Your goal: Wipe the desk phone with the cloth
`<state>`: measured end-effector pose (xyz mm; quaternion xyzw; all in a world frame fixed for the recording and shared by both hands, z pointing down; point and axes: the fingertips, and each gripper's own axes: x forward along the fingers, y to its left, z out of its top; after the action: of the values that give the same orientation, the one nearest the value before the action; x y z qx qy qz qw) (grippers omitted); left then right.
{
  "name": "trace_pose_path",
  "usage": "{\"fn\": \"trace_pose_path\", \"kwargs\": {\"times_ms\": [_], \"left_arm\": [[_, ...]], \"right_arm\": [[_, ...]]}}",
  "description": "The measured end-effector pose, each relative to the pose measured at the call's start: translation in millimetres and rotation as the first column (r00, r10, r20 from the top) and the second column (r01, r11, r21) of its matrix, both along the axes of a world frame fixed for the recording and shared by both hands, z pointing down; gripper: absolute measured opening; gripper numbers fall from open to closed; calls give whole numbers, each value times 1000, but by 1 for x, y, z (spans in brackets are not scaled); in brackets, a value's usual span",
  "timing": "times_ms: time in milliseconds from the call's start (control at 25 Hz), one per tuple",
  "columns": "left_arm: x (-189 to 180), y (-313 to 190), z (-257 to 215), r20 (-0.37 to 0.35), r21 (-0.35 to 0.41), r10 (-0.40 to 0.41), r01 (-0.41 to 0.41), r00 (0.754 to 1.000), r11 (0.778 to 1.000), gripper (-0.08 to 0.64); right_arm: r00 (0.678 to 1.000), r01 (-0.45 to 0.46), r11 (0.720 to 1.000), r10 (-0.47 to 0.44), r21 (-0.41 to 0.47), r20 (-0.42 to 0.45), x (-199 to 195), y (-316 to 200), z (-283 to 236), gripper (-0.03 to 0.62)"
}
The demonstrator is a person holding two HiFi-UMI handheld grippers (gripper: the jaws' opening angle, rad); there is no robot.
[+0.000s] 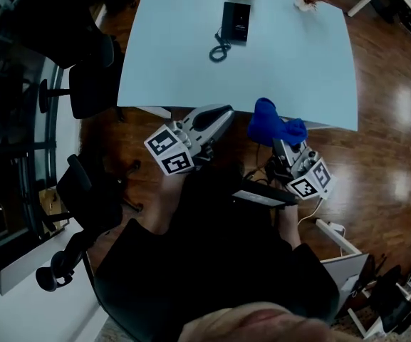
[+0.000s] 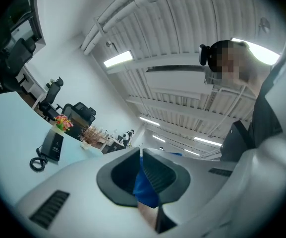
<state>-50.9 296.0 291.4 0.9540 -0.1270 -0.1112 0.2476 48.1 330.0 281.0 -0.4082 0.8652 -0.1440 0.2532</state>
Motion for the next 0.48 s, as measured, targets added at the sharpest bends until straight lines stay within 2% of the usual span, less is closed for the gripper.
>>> {"fn": "trace_pose_path", "kwargs": {"times_ms": [240,360,480], "left_arm": [[47,81,6,54,32,-32,31,998,999,-3],[48,101,16,82,40,-41,38,996,998,-3],[46,105,9,69,52,-42,39,997,998,-9]], "right_arm": [[998,53,998,-54,37,33,46,64,8,2],[996,76,996,-78,54,46,47,74,15,2],[996,68,995,-73,79,54,46,81,7,2]]}}
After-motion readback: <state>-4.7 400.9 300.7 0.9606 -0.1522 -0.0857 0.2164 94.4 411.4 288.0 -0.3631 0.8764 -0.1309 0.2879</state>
